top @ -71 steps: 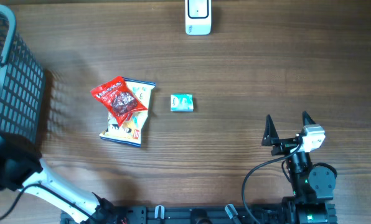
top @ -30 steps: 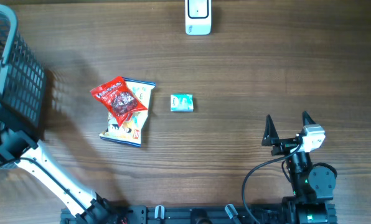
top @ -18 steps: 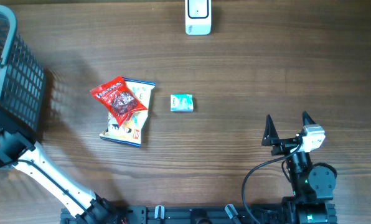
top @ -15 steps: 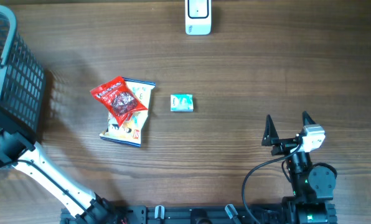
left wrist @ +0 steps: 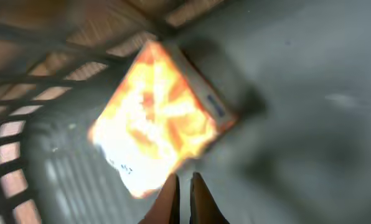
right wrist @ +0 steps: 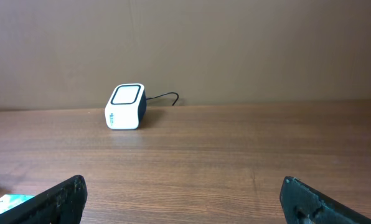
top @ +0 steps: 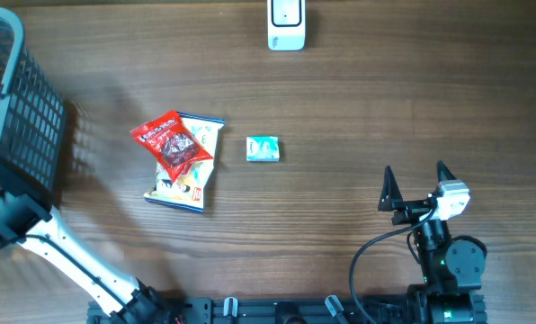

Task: Scan the item barcode
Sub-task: 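Reach into the basket and grasp the orange box with the left gripper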

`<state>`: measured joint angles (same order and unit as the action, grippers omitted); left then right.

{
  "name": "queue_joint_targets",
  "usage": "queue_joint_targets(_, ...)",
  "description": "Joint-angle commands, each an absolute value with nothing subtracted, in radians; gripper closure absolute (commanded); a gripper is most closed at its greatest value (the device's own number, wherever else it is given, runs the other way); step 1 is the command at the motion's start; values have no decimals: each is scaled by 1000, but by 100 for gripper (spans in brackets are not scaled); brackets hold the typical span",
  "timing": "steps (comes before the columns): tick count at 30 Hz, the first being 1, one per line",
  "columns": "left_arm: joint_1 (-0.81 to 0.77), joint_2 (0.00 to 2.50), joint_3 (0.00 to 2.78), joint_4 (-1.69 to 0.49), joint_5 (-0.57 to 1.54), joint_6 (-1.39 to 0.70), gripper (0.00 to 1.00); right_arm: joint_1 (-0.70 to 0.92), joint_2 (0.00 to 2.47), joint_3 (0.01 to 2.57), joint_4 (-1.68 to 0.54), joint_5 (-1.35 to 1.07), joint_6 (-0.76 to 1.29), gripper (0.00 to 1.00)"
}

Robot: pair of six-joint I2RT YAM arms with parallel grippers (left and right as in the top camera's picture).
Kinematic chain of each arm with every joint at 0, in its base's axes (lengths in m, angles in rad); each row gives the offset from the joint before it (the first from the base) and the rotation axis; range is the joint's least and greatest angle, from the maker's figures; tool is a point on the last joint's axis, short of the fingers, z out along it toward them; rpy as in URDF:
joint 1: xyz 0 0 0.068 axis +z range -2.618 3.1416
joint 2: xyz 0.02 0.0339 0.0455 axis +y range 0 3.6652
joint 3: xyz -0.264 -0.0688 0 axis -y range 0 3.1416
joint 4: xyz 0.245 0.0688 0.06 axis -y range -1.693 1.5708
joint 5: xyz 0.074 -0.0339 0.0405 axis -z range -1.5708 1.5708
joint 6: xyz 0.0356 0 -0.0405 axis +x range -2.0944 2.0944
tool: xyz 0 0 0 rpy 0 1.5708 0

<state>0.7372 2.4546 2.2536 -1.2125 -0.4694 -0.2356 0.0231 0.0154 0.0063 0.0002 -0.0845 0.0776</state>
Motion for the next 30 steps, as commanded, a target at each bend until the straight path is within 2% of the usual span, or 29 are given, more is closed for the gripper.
queue_joint_targets(1,687,2207,2257,-1222,-413,-281,96,26,10,5,3,-75,85,1)
queue_joint_targets(7,633,1988,2257,-1281,-337,-276,96,26,10,5,3,-75,86,0)
queue_joint_targets(9,640,1988,2256,-1332,-337,-266,58,26,10,5,3,-75,85,0)
queue_joint_targets(11,653,2002,2242,-1352,-329,-266,51,26,10,5,3,-75,85,0)
queue_joint_targets(13,667,2023,2197,-1340,-330,-266,19,26,10,5,3,-75,86,0)
queue_joint_targets(15,680,2044,2151,-1308,-330,-266,11,26,10,5,3,-75,86,0)
queue_joint_targets(16,693,2062,2102,-1262,-333,-266,3,26,10,5,3,-75,85,0)
queue_joint_targets(21,752,2112,1939,-1057,-333,-266,1,26,10,5,3,-75,85,0)
queue_joint_targets(30,802,2187,1806,-842,-329,-159,7,26,10,5,3,-75,85,0)
